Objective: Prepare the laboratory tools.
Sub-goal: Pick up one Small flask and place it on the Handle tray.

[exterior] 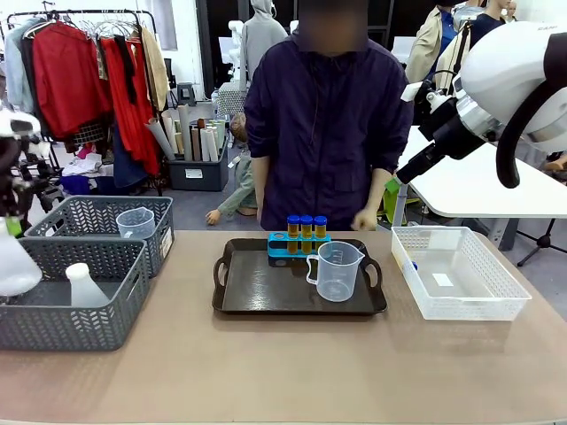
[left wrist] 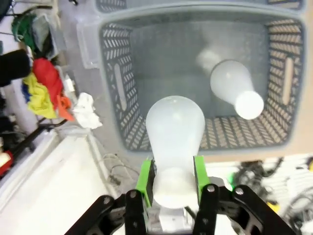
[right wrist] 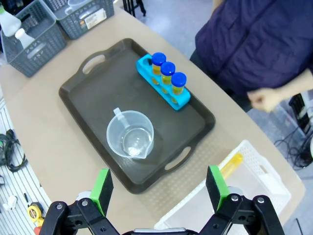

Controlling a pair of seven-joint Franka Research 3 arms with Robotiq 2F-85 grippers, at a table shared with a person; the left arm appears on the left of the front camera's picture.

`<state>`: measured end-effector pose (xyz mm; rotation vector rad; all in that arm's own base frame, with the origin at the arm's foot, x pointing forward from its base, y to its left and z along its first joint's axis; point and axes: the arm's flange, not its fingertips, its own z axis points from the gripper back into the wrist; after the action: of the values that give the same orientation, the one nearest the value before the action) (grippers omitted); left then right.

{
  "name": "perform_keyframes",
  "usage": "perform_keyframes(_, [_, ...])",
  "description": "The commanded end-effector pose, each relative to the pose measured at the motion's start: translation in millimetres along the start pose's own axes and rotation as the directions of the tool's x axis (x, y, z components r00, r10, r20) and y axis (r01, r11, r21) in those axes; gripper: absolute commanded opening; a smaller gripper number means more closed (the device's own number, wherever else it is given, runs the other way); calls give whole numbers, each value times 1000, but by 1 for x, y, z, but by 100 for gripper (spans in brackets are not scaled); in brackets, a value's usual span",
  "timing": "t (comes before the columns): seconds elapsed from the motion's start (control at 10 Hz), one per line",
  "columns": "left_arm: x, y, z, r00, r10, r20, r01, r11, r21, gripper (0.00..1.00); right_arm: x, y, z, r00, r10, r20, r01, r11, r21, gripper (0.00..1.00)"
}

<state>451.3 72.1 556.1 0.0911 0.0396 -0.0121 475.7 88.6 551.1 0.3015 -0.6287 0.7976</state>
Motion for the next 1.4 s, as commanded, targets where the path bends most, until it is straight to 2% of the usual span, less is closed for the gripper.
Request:
perform_keyframes(0.0, [8,-7,45,999,-49,-19,49,999,18,0,0,-1,1,1000,-3,5,3,1000,6,100])
perform_keyframes(0.3, [0,-39,116,988,-124,98,127,991,-32,0,0,-1,1,1000,-3,5,3,1000,6,100])
perform_keyframes(0.5, [-14,-58,163,962,-184,202,199,978,-56,0,0,-1,1,1000,-3,5,3,1000,6,100])
perform_keyframes(0.6, [-20,-63,177,953,-205,223,220,974,-44,0,0,-1,1,1000,-3,5,3,1000,6,100])
perform_keyframes(0.9, [-29,-58,193,934,-253,252,270,962,-35,0,0,-1,1,1000,-3,5,3,1000,6,100])
perform_keyframes(1.0, [-25,-73,193,944,-216,250,229,973,-23,0,0,-1,1,1000,-3,5,3,1000,6,100])
perform_keyframes(1.3, [-25,-73,193,944,-216,250,229,973,-23,0,0,-1,1,1000,-3,5,3,1000,6,100])
